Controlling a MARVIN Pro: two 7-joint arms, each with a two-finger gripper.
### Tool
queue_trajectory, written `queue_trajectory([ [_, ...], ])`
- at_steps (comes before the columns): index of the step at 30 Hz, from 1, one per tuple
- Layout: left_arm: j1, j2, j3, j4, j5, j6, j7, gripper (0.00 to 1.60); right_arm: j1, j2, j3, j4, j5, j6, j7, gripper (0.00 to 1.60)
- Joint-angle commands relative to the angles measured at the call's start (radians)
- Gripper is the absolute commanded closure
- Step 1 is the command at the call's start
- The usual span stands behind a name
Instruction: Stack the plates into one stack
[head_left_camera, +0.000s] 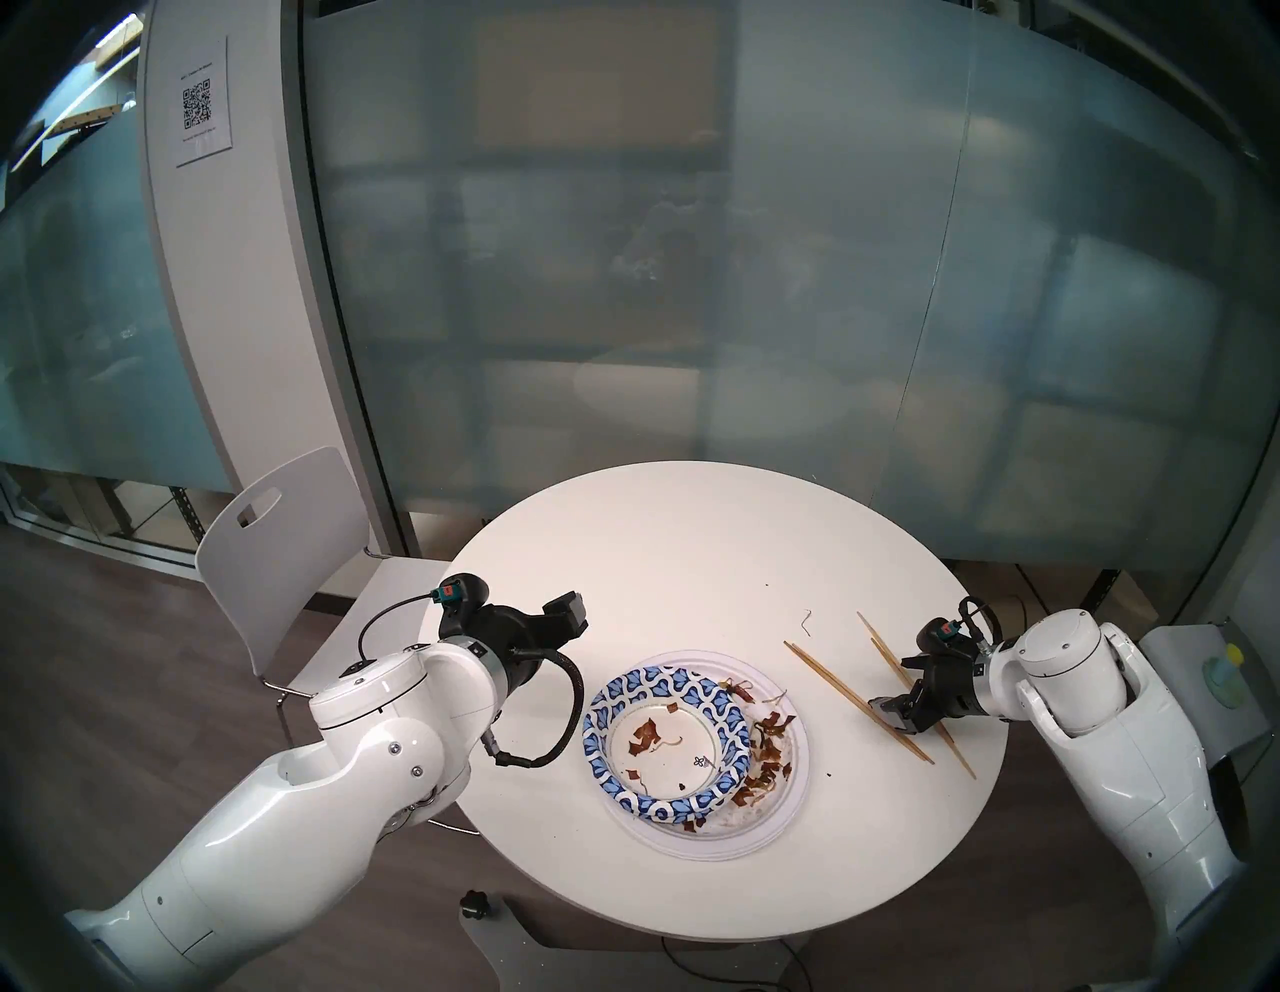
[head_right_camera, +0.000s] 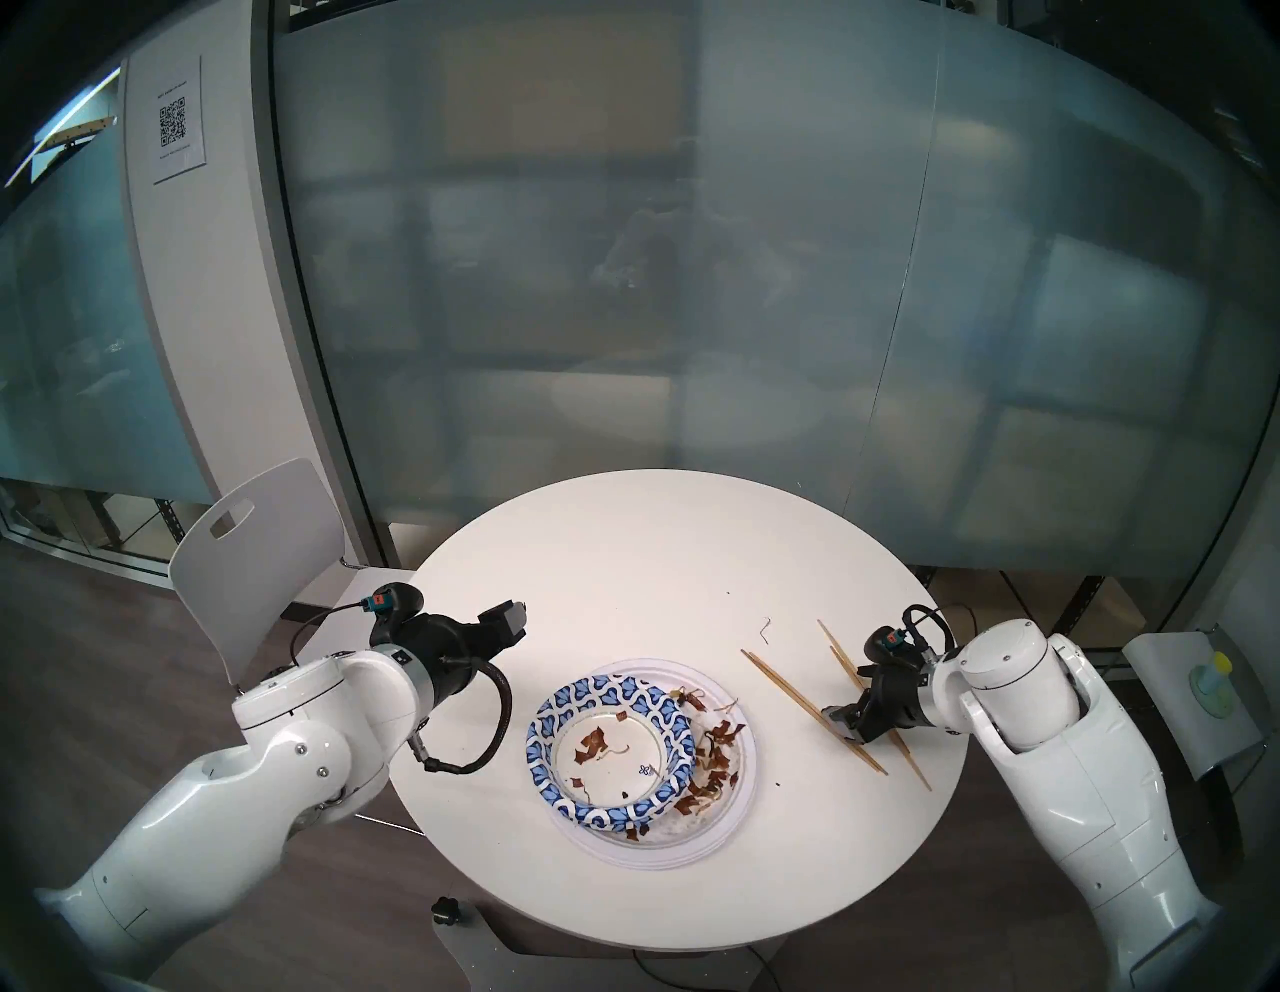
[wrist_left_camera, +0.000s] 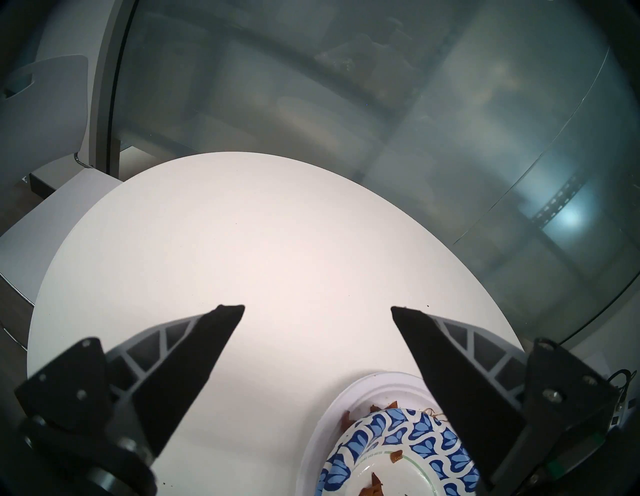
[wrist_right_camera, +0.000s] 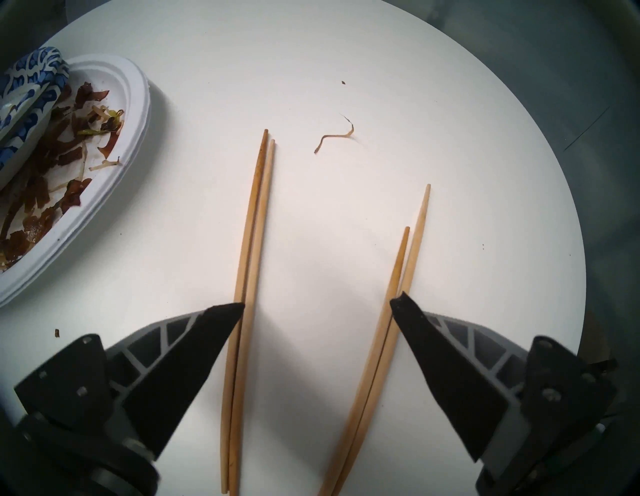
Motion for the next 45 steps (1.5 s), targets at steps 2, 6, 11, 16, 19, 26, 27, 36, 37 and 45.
queue_trajectory([
  [2,-0.006,-0.003,-0.005,-0.020,0.001,-0.003,0.002,0.00,-0.008,-0.015,0.012,-0.045,0.018,-0.016,0.003,0.00],
  [6,-0.006,-0.003,-0.005,-0.020,0.001,-0.003,0.002,0.00,-0.004,-0.016,-0.012,-0.042,0.010,-0.015,0.004,0.00],
  [11,-0.006,-0.003,-0.005,-0.020,0.001,-0.003,0.002,0.00,0.010,-0.008,-0.054,-0.024,-0.020,-0.010,-0.009,0.00],
  [16,-0.006,-0.002,-0.005,-0.020,0.001,-0.003,0.002,0.00,0.019,-0.010,-0.063,-0.004,-0.028,-0.014,-0.014,0.00],
  [19,-0.006,-0.002,-0.005,-0.020,0.001,-0.003,0.002,0.00,0.023,-0.009,-0.068,0.006,-0.037,-0.013,-0.018,0.00],
  [26,-0.006,-0.002,-0.005,-0.020,0.001,-0.003,0.002,0.00,0.025,-0.008,-0.064,0.021,-0.045,-0.006,-0.026,0.00],
  [27,-0.006,-0.002,-0.005,-0.020,0.001,-0.003,0.002,0.00,0.023,-0.007,-0.062,0.023,-0.044,-0.006,-0.025,0.00],
  [36,-0.006,-0.002,-0.004,-0.020,0.001,-0.004,0.002,0.00,-0.003,-0.020,-0.032,0.053,-0.025,-0.007,-0.022,0.00],
  [37,-0.006,-0.002,-0.004,-0.020,0.001,-0.004,0.002,0.00,-0.005,-0.019,-0.030,0.055,-0.024,-0.008,-0.023,0.00],
  [45,-0.006,-0.002,-0.004,-0.020,0.001,-0.004,0.002,0.00,-0.024,-0.020,-0.010,0.066,-0.010,-0.006,-0.036,0.00],
])
